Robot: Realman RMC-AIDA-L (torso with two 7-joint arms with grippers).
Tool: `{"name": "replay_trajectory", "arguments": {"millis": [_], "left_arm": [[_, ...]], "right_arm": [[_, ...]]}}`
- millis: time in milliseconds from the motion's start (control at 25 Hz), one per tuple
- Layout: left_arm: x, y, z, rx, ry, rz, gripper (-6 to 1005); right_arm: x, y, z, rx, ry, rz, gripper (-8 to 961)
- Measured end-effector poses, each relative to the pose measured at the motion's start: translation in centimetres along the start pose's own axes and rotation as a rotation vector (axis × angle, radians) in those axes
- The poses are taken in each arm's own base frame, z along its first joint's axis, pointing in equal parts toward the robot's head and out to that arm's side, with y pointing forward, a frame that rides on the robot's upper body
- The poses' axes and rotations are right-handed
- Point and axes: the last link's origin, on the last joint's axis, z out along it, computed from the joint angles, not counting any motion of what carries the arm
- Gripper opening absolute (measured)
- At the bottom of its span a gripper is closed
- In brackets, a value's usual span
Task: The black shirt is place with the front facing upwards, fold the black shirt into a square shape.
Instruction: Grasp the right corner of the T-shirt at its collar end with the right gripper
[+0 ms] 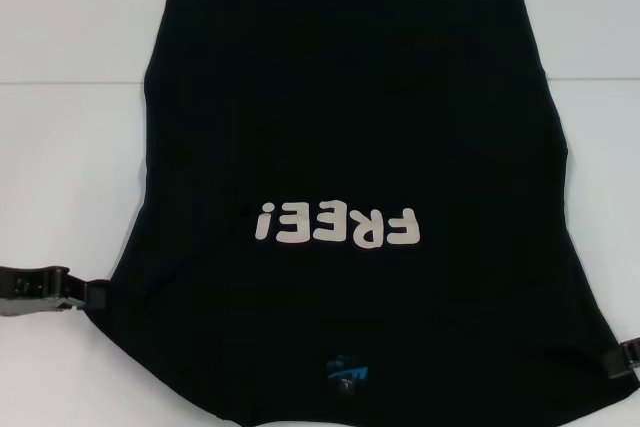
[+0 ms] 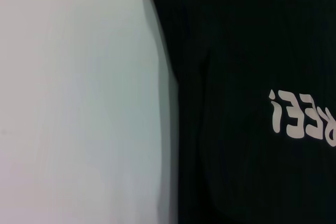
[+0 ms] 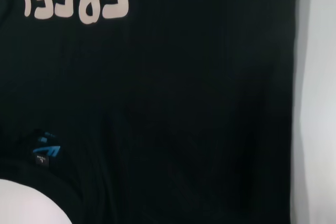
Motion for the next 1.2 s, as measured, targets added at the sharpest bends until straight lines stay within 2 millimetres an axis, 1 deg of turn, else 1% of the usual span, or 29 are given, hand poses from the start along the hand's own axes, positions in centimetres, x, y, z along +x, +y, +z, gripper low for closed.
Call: {"name": "replay_trajectory", "arguments": {"millis": [480,1200], "left_arm": [[0.1,0.1,0.0,-0.006,0.01,-0.001,32],[-0.1,0.1,0.1,-0.009,0.007,-0.001,32]], "right_arm": [[0.4,0.2,1.0,0.001,0.028,-0.015,925],[0.2,1.0,2.0,-0.021,0.04,-0.051,924]]}}
